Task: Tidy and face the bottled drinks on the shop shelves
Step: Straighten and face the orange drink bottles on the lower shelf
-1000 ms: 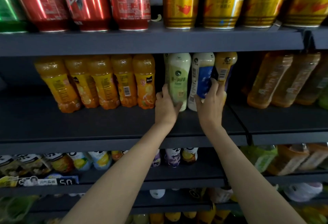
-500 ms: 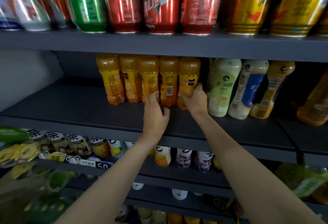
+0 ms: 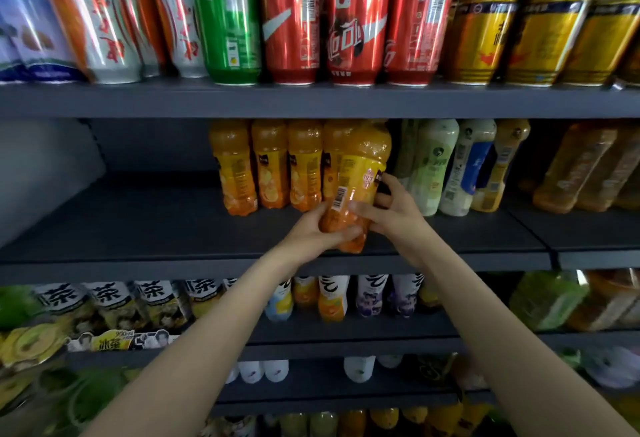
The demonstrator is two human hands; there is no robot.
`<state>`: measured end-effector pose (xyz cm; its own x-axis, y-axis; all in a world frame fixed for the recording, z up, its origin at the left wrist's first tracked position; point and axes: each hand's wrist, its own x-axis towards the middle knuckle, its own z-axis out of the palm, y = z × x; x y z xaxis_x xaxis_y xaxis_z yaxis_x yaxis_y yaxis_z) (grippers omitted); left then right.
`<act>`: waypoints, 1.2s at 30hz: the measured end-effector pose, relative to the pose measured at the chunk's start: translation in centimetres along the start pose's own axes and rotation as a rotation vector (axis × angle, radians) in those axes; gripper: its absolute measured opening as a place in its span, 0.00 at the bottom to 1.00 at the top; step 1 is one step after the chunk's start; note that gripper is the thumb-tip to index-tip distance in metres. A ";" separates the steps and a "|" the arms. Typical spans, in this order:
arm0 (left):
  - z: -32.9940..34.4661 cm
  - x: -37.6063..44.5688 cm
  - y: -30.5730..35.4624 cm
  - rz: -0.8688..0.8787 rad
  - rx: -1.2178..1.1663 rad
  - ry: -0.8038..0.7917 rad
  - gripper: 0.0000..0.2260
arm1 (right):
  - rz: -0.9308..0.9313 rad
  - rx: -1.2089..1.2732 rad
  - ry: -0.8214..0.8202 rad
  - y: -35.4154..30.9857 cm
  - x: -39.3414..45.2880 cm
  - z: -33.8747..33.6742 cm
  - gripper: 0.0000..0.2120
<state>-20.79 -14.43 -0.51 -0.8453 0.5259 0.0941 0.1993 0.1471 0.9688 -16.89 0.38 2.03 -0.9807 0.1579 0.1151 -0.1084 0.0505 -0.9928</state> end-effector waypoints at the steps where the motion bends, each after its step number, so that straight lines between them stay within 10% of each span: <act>1: -0.4 -0.8 0.0 0.010 0.040 0.016 0.24 | 0.014 -0.009 0.008 -0.3 -0.5 0.5 0.23; 10: -3.9 -6.5 -0.7 0.224 0.657 0.263 0.36 | 0.221 0.315 0.248 -1.2 -3.7 5.8 0.19; 17: -6.5 -8.3 1.5 -0.089 -0.420 0.033 0.28 | 0.196 0.550 0.168 -3.3 -3.9 5.7 0.24; 22: -6.1 -8.5 2.3 0.289 0.293 0.291 0.26 | 0.323 0.457 0.173 -3.5 -3.8 5.9 0.27; 26: -5.9 -8.1 2.8 0.544 0.574 0.153 0.31 | 0.435 0.679 0.184 -2.7 -3.8 6.0 0.31; 33: -5.7 -7.1 3.2 -0.024 -0.208 -0.083 0.25 | 0.315 0.733 0.181 -3.0 -4.2 3.9 0.18; 36: -5.2 -6.7 2.9 -0.053 -0.201 -0.132 0.15 | 0.259 0.589 0.114 -2.7 -4.6 2.9 0.09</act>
<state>-17.09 -21.88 2.81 -0.7770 0.6291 0.0238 0.0425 0.0147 0.9990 -12.52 -3.40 4.08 -0.9671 0.1980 -0.1599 0.0264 -0.5467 -0.8369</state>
